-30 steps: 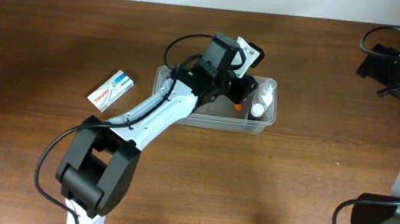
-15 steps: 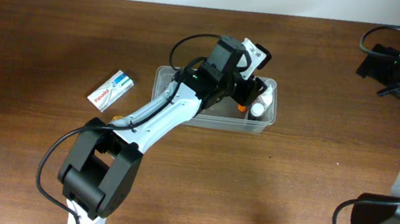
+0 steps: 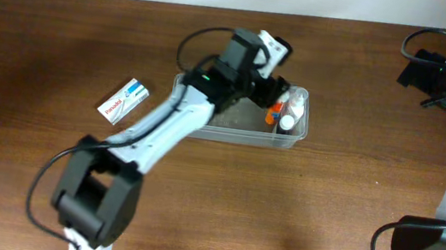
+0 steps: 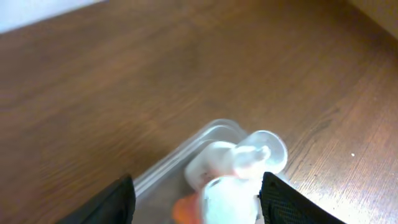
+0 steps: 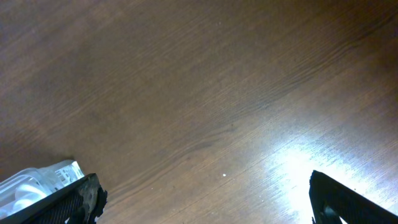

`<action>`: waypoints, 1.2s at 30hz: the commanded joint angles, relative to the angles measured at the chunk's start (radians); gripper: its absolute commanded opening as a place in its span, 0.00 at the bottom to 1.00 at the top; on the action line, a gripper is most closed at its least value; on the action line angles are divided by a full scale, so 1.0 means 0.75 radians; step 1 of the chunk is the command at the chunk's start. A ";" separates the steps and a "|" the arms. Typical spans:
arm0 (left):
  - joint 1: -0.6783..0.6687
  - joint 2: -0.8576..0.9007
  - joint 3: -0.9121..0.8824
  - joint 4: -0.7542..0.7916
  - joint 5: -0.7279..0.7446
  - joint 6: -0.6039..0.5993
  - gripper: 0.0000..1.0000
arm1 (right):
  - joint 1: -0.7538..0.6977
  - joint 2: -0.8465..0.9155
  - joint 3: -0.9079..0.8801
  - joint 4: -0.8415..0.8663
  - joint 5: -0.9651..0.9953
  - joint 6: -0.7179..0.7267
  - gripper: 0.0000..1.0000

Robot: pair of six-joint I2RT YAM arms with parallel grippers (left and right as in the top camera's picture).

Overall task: Pack container
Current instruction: 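Lower the orange tube into the container's right end and release, then move left gripper back to the white Panadol box and grasp it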

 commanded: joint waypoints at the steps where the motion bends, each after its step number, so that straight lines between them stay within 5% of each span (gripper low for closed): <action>1: 0.104 -0.193 0.038 -0.069 -0.038 0.011 0.66 | -0.004 -0.010 0.017 -0.001 0.017 0.016 0.98; 7: 0.315 -0.369 0.038 -0.336 -0.316 0.050 0.81 | -0.004 -0.010 0.017 -0.001 0.017 0.016 0.98; 11: 0.464 -0.382 0.038 -0.468 -0.334 0.120 0.92 | -0.004 -0.010 0.017 -0.001 0.017 0.016 0.98; 24: 0.660 -0.178 0.038 -0.682 -0.388 0.390 0.93 | -0.004 -0.010 0.017 -0.001 0.017 0.016 0.98; 36: 0.670 0.004 0.038 -0.901 -0.510 0.463 0.94 | -0.004 -0.010 0.017 -0.001 0.017 0.016 0.98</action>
